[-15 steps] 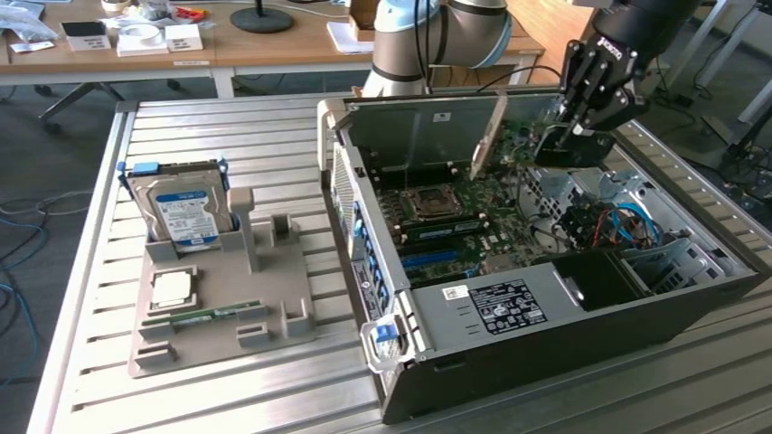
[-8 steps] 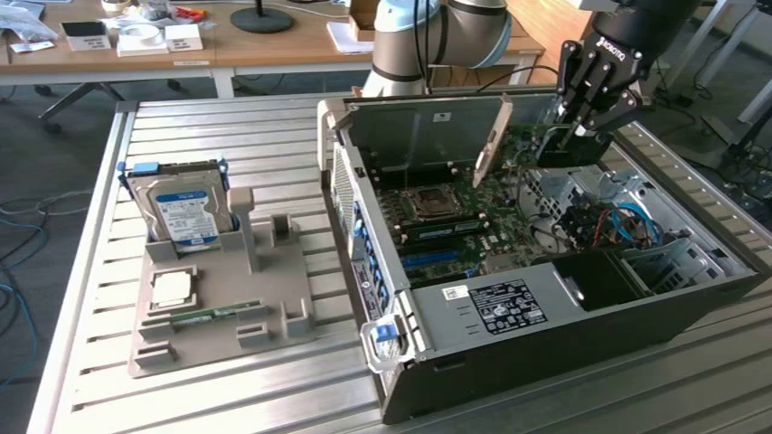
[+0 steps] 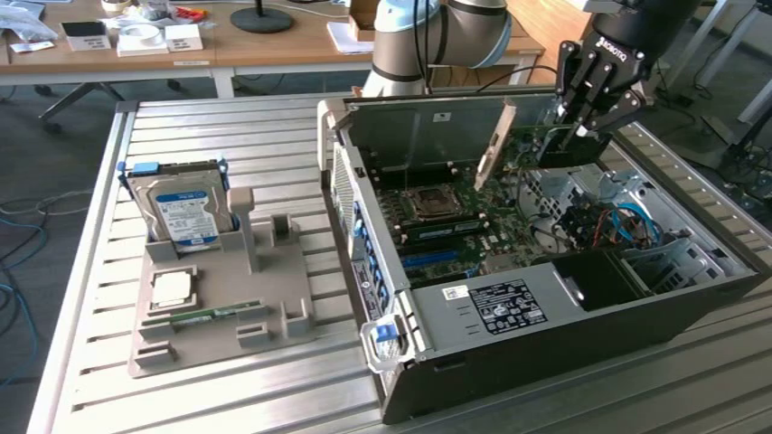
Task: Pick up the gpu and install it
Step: 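Insert the gpu into the slot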
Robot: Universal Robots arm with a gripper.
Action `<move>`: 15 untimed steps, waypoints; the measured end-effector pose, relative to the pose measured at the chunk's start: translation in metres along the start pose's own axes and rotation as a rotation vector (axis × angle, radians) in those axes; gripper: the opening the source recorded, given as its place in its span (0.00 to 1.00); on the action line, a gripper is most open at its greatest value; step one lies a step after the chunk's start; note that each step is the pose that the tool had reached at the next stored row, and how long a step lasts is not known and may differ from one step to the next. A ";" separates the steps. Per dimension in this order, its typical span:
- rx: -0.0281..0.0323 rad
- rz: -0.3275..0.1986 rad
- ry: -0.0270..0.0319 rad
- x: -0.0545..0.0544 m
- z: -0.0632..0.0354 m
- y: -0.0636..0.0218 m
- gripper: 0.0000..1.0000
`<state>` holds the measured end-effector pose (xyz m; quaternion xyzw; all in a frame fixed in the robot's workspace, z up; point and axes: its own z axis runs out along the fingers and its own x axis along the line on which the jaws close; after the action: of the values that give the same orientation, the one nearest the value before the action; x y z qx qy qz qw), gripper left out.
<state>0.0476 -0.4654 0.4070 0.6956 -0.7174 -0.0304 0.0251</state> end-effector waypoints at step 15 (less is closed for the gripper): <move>0.0370 -0.014 -0.0577 0.000 0.0017 0.0002 0.27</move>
<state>0.0473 -0.4654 0.4053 0.6999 -0.7132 -0.0374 -0.0086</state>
